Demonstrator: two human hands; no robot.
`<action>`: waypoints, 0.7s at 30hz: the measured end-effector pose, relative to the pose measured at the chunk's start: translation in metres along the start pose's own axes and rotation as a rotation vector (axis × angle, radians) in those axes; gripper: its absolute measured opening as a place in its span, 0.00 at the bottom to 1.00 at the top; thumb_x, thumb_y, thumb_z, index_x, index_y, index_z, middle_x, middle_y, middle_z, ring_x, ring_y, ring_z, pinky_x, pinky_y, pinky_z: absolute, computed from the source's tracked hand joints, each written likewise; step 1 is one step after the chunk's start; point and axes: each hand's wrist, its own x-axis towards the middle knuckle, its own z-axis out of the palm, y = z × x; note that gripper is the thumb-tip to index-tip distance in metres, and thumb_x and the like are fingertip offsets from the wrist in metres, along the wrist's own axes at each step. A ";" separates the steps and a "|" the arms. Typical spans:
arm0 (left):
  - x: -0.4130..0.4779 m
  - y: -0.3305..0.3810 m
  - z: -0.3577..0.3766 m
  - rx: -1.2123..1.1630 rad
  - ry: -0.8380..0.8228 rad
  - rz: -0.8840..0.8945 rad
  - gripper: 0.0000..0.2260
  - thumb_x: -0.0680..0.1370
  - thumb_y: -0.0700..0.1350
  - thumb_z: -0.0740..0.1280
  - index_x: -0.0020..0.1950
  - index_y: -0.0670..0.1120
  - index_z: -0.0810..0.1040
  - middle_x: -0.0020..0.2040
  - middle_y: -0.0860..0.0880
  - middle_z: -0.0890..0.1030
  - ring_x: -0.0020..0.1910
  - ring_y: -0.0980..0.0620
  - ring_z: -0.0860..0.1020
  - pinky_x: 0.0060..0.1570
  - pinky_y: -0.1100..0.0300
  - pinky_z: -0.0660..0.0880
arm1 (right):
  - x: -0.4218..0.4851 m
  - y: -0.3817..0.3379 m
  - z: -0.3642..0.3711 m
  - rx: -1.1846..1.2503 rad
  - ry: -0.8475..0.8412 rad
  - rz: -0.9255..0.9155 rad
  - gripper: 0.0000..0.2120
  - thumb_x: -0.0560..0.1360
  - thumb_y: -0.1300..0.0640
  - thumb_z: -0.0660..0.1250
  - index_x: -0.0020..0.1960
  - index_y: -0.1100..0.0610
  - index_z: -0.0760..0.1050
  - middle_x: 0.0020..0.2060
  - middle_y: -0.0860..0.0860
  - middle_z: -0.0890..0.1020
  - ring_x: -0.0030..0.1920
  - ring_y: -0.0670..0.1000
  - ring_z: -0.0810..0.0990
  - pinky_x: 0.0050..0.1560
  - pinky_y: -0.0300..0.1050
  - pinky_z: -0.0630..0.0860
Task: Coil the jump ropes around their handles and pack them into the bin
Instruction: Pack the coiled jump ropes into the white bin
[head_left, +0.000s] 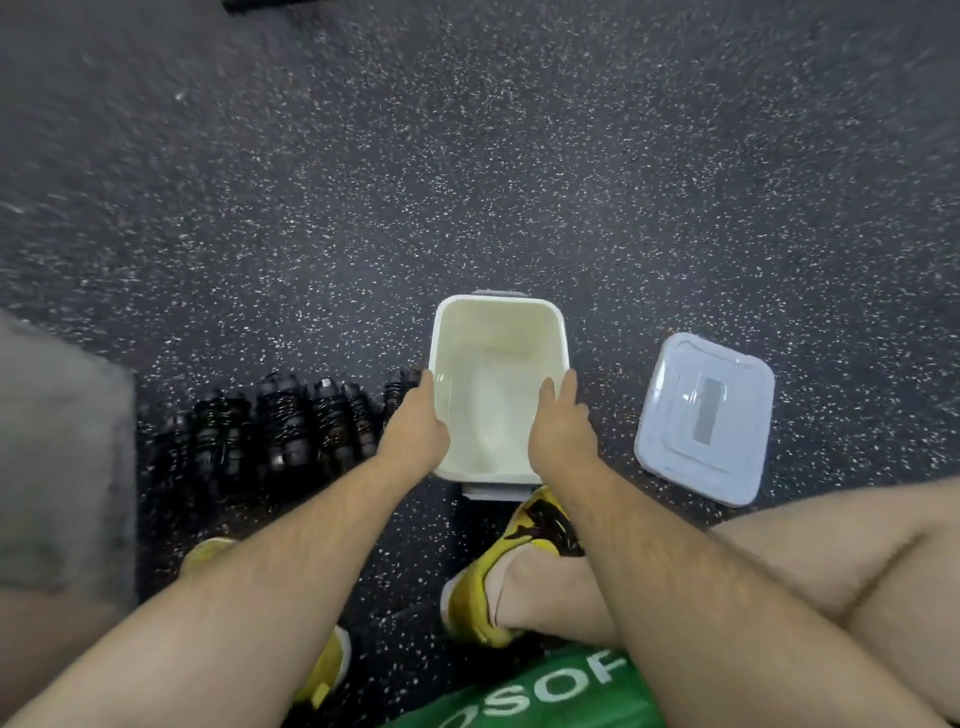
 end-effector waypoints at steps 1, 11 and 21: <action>-0.002 -0.006 0.003 -0.040 -0.005 -0.008 0.27 0.75 0.32 0.56 0.72 0.51 0.65 0.57 0.48 0.78 0.49 0.46 0.79 0.47 0.54 0.77 | -0.004 -0.003 0.003 -0.042 -0.002 0.005 0.37 0.78 0.63 0.61 0.81 0.55 0.44 0.79 0.58 0.41 0.69 0.62 0.67 0.61 0.51 0.73; 0.002 -0.040 0.003 0.023 0.129 0.081 0.12 0.81 0.47 0.58 0.64 0.46 0.71 0.55 0.44 0.78 0.54 0.43 0.77 0.55 0.45 0.75 | -0.003 -0.095 0.009 -0.143 0.227 -0.548 0.25 0.77 0.60 0.62 0.74 0.54 0.66 0.75 0.55 0.66 0.74 0.62 0.63 0.67 0.56 0.67; 0.002 -0.111 -0.049 0.318 0.417 -0.538 0.44 0.76 0.58 0.69 0.81 0.41 0.50 0.77 0.37 0.61 0.73 0.38 0.64 0.71 0.44 0.62 | 0.003 -0.195 0.040 -0.148 0.129 -0.777 0.27 0.78 0.57 0.62 0.77 0.54 0.63 0.68 0.51 0.74 0.64 0.58 0.70 0.61 0.50 0.68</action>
